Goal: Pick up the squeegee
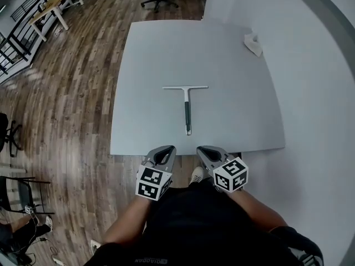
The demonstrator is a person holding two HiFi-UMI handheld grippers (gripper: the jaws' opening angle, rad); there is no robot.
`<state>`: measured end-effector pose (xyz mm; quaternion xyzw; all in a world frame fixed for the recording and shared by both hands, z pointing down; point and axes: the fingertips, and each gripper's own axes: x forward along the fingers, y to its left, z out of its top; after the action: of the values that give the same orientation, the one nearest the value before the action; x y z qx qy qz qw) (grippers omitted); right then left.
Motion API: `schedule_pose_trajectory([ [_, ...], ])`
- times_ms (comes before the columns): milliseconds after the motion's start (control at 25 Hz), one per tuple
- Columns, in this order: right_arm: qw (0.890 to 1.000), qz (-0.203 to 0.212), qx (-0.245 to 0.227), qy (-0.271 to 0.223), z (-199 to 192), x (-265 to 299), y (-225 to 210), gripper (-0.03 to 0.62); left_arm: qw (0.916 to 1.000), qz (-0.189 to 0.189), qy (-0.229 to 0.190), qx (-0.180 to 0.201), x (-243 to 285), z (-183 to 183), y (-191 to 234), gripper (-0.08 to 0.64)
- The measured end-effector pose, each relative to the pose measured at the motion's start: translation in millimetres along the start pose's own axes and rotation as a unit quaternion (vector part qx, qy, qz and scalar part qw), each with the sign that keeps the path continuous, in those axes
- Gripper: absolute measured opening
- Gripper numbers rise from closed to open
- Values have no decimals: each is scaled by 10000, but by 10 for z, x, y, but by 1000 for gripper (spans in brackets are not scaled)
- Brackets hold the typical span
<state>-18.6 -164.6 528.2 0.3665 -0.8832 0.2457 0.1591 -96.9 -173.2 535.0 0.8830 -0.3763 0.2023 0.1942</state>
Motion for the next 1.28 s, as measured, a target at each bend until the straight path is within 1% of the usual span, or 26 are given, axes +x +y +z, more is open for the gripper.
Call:
schedule_pose_trajectory([
  [200, 9996, 285, -3, -11, 20, -140, -323, 6, 9992, 384, 119, -84, 181, 69, -138, 8],
  [360, 9990, 424, 142, -18, -40, -143, -544, 6, 9976, 616, 302, -23, 287, 37, -194, 8],
  [480, 9985, 472, 281, 23, -96, -134, -632, 6, 9967, 724, 375, -20, 321, 92, -229, 8],
  [640, 9979, 561, 317, 50, -113, -4, -687, 6, 9952, 773, 589, -60, 366, -12, -136, 8],
  [760, 9980, 501, 343, 145, -143, 146, -761, 6, 9952, 698, 679, -54, 443, -62, -43, 8],
  [880, 9984, 349, 350, 263, -144, 321, -821, 6, 9956, 596, 720, -5, 532, -98, 112, 8],
  [1040, 9981, 78, 478, 384, -96, 557, -933, 6, 9958, 381, 824, 150, 656, -79, 356, 8],
  [1280, 9962, -375, 548, 557, -12, 941, -1120, 6, 9955, 108, 929, 162, 831, -64, 819, 8],
])
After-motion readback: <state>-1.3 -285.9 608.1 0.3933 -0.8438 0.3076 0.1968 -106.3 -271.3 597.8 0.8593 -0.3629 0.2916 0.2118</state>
